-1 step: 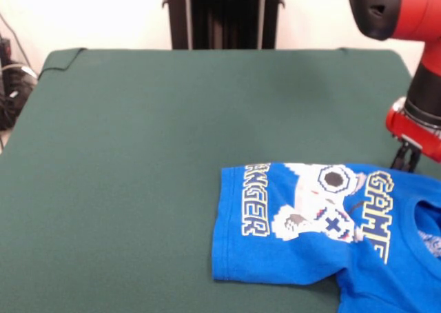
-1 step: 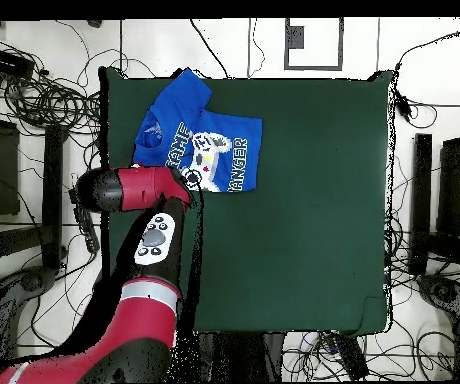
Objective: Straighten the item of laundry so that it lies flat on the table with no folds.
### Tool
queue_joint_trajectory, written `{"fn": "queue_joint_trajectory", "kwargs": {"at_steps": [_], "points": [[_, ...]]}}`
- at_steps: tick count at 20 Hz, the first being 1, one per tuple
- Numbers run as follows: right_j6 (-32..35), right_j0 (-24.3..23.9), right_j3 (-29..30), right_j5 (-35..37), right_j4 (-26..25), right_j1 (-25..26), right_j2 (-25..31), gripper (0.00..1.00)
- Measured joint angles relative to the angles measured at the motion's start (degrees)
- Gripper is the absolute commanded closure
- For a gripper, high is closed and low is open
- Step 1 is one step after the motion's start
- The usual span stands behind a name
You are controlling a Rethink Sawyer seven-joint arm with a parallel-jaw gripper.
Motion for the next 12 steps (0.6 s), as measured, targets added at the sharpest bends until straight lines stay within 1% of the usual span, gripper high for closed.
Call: {"fn": "queue_joint_trajectory", "kwargs": {"at_steps": [3,6,9,11,12], "points": [[0.0,0.2,0.0,0.8,0.0,-0.2,-0.2,1.00],[0.0,2.1,0.1,3.9,0.0,-0.6,-2.6,1.00],[0.0,4.6,0.2,8.6,-0.1,-1.5,-5.7,1.00],[0.0,7.3,0.3,17.1,-0.5,-3.6,-8.8,1.00],[0.0,7.7,0.3,19.3,-0.5,-4.2,-9.3,1.00]]}}
